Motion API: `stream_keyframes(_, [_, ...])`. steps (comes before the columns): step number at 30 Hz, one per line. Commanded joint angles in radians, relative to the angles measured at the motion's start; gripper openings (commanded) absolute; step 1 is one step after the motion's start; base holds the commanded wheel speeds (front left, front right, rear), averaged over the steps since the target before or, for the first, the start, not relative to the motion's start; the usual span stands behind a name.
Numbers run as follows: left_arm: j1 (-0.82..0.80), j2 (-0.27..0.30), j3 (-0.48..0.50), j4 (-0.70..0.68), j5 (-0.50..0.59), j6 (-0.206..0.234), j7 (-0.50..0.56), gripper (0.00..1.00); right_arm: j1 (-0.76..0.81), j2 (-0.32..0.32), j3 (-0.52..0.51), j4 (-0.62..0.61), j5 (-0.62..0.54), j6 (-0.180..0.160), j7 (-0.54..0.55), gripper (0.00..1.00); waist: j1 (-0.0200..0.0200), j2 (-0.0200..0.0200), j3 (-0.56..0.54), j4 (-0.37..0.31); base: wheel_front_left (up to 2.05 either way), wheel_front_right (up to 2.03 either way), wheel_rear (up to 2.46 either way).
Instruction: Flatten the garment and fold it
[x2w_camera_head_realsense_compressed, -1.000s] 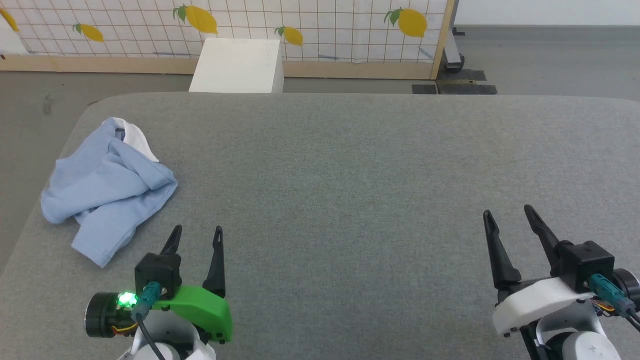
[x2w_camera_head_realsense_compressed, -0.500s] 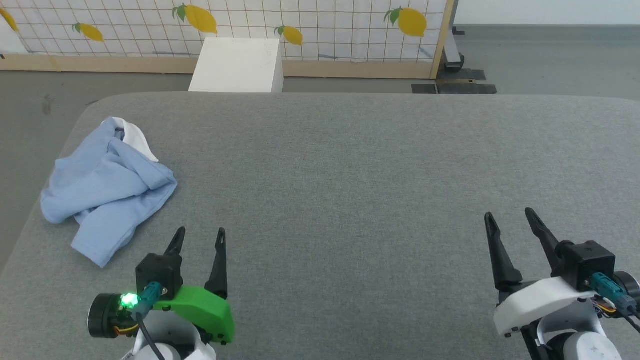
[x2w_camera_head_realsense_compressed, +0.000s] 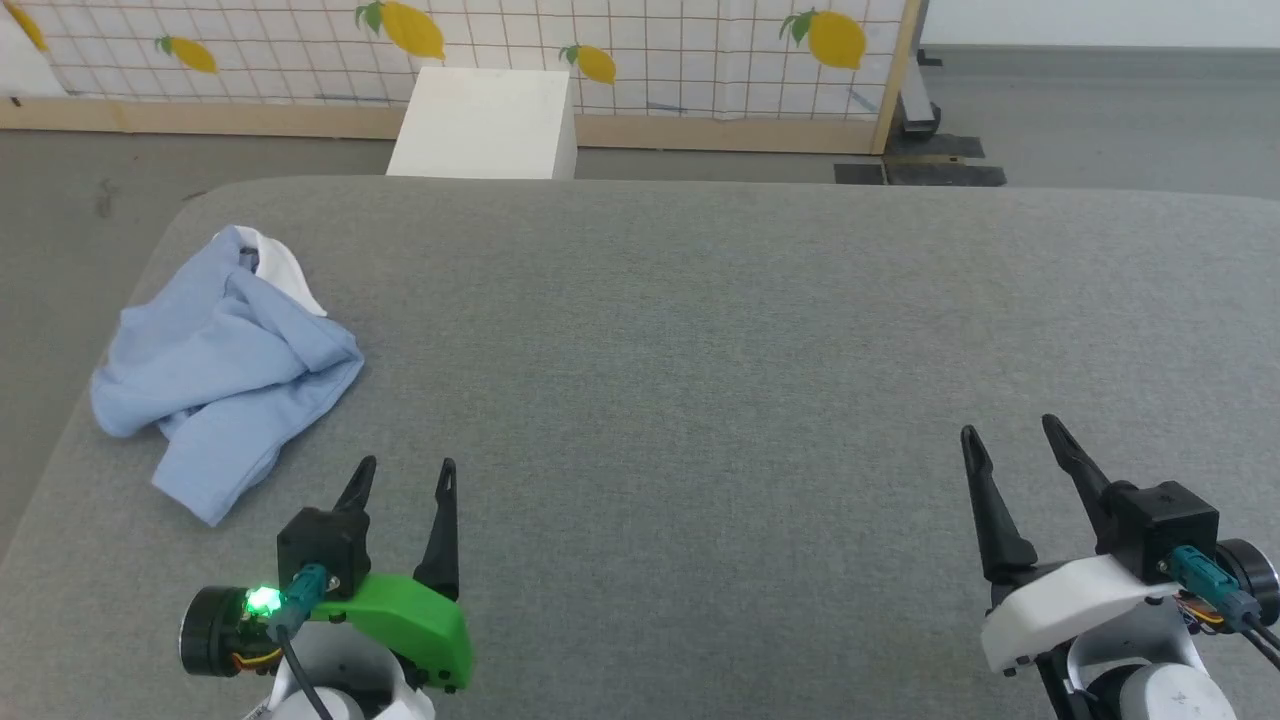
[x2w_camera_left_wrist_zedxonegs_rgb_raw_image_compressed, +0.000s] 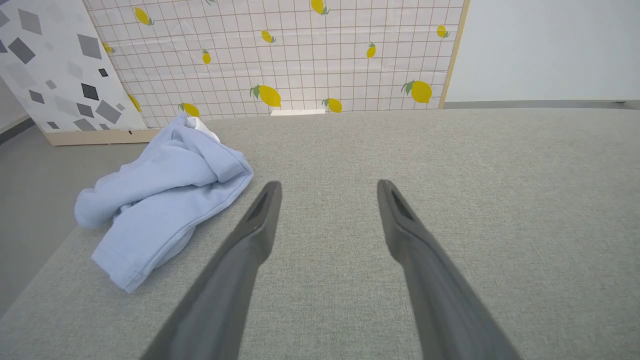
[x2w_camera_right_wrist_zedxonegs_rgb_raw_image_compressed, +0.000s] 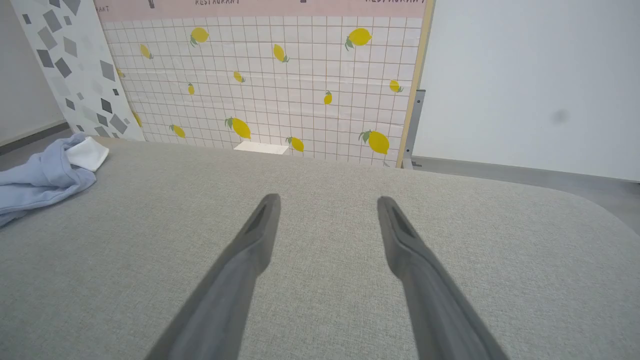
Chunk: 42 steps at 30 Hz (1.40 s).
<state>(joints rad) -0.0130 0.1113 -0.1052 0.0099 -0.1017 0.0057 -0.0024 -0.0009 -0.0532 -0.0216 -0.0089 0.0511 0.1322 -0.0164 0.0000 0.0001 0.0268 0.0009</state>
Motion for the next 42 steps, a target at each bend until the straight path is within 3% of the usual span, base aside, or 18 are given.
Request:
stream_keyframes(1, [-0.007, 0.012, -0.001, 0.002, -0.011, 0.007, -0.001, 1.00, -0.012, 0.003, 0.003, -0.005, -0.010, -0.001, -0.004, 1.00, 0.0000, -0.0001, 0.002, 0.010, 0.00, 0.00, 0.00])
stream_keyframes(29, [-0.028, 0.054, -0.038, 0.020, 0.018, 0.040, -0.021, 1.00, 0.051, 0.003, 0.033, -0.038, 0.069, -0.002, 0.016, 1.00, 0.0000, -0.0001, -0.023, 0.321, 0.00, 0.00, 0.00])
stream_keyframes(42, [-0.038, 0.063, -0.057, 0.028, 0.024, 0.048, -0.028, 1.00, 0.073, 0.003, 0.055, -0.042, 0.090, -0.002, 0.021, 1.00, 0.0000, -0.0001, -0.040, 0.403, 0.00, 0.00, 0.00])
